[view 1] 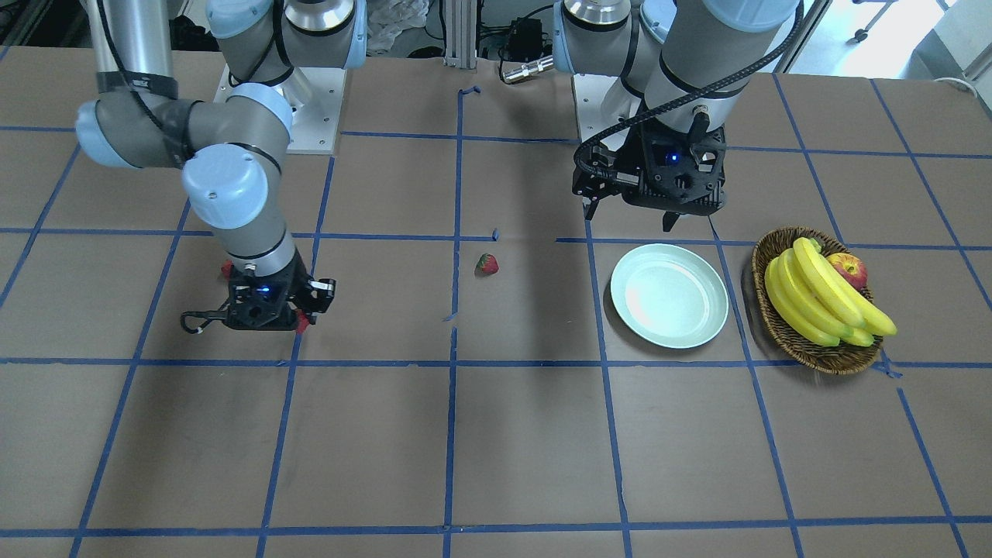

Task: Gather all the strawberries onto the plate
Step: 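Carry the second strawberry mid-table and release it with the right gripper, then move the right gripper back and grasp the last strawberry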

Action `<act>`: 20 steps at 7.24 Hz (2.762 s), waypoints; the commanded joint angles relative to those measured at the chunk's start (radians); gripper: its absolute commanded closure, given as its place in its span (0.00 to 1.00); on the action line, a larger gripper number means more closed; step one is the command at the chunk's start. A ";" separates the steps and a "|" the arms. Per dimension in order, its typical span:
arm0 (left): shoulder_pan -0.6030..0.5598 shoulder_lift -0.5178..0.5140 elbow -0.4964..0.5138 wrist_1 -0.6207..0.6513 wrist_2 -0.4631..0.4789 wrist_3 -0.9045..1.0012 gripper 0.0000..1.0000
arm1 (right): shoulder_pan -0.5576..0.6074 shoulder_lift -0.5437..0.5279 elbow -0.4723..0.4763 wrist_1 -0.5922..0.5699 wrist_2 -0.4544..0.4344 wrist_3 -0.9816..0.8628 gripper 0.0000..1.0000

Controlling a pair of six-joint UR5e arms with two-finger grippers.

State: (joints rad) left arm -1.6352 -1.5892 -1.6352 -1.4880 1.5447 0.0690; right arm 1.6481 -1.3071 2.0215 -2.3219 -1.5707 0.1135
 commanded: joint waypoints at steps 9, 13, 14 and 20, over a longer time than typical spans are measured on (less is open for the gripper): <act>0.000 0.002 0.000 0.002 0.000 0.000 0.00 | 0.407 0.221 -0.213 -0.014 0.060 0.540 0.00; 0.000 -0.002 0.000 0.003 0.002 0.000 0.00 | 0.088 0.053 -0.085 0.015 -0.015 0.249 0.00; 0.000 -0.002 0.000 0.002 0.002 0.000 0.00 | -0.021 -0.005 -0.017 0.016 -0.018 0.040 0.00; 0.000 0.000 -0.011 0.003 0.002 0.000 0.00 | -0.323 -0.084 0.229 -0.014 -0.092 -0.460 0.00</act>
State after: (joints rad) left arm -1.6352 -1.5921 -1.6396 -1.4861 1.5462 0.0690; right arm 1.3355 -1.3905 2.2198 -2.3097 -1.6429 -0.3191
